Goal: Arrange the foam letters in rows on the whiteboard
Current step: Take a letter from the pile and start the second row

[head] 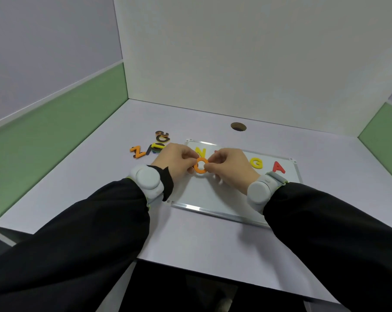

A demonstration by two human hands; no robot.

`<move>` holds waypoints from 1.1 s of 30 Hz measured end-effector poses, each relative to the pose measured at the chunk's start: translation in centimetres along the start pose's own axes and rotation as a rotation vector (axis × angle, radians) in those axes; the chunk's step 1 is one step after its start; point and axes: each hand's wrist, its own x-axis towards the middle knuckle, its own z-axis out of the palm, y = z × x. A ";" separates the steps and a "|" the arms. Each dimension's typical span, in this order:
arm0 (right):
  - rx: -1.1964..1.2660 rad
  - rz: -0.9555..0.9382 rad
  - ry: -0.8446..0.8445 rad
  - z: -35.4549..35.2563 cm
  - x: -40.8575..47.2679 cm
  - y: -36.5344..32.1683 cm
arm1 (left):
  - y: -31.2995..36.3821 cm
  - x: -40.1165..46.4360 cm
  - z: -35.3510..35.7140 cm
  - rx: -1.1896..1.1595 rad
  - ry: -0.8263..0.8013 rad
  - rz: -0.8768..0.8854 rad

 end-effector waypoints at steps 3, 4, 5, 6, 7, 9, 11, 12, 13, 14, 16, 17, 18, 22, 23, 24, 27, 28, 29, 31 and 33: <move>-0.057 0.015 0.016 0.5 0.1 0.2 | 0.0 0.5 0.4 0.110 0.006 0.024; -0.068 0.019 0.017 0.7 0.2 0.1 | -0.1 0.6 0.4 0.131 0.003 0.029; -0.075 0.023 0.014 0.8 0.3 0.1 | -0.1 0.6 0.3 0.143 0.000 0.030; -0.081 0.025 0.009 0.9 0.4 0.0 | -0.2 0.6 0.3 0.149 0.000 0.031; -0.089 0.024 0.005 1.0 0.5 -0.1 | -0.3 0.6 0.2 0.154 0.001 0.029; -0.110 0.023 0.002 1.2 0.8 -0.4 | -0.6 0.7 0.0 0.163 0.005 0.020; -0.132 0.028 -0.003 1.3 0.8 -0.6 | -0.9 0.7 -0.1 0.168 0.011 0.012; -0.149 0.027 -0.007 1.4 0.8 -0.7 | -0.9 0.8 -0.1 0.170 0.013 0.011; -0.169 0.025 -0.012 1.5 0.8 -0.7 | -1.0 0.8 -0.1 0.174 0.013 0.009; -0.185 0.026 -0.016 1.5 0.9 -0.8 | -1.0 0.9 -0.1 0.183 0.012 0.008; -0.203 0.029 -0.017 1.6 0.8 -0.8 | -0.9 0.9 0.0 0.210 0.016 0.013; -0.207 0.029 -0.012 1.6 0.8 -0.7 | -0.9 0.9 0.0 0.222 0.022 0.025; -0.209 0.029 -0.007 1.6 0.8 -0.7 | -0.9 0.9 0.1 0.230 0.029 0.039; -0.236 0.029 -0.006 1.7 0.8 -0.5 | -1.1 0.8 0.2 0.265 0.033 0.061; -0.237 0.031 -0.011 1.8 0.8 -0.5 | -1.2 0.8 0.1 0.270 0.026 0.063; -0.238 0.033 -0.021 1.8 0.8 -0.5 | -1.2 0.8 0.1 0.274 0.015 0.065; -0.255 0.026 -0.088 1.4 0.7 -0.8 | -1.5 0.8 -0.4 0.285 -0.055 0.065; -0.256 0.024 -0.116 1.2 0.6 -0.8 | -1.6 0.8 -0.5 0.287 -0.083 0.069; -0.258 0.020 -0.141 1.1 0.5 -0.9 | -1.6 0.7 -0.8 0.288 -0.103 0.077; -0.259 0.006 -0.158 1.0 0.4 -0.9 | -1.6 0.6 -1.0 0.307 -0.126 0.089; -0.264 -0.001 -0.147 1.0 0.5 -0.7 | -1.6 0.6 -1.1 0.342 -0.132 0.101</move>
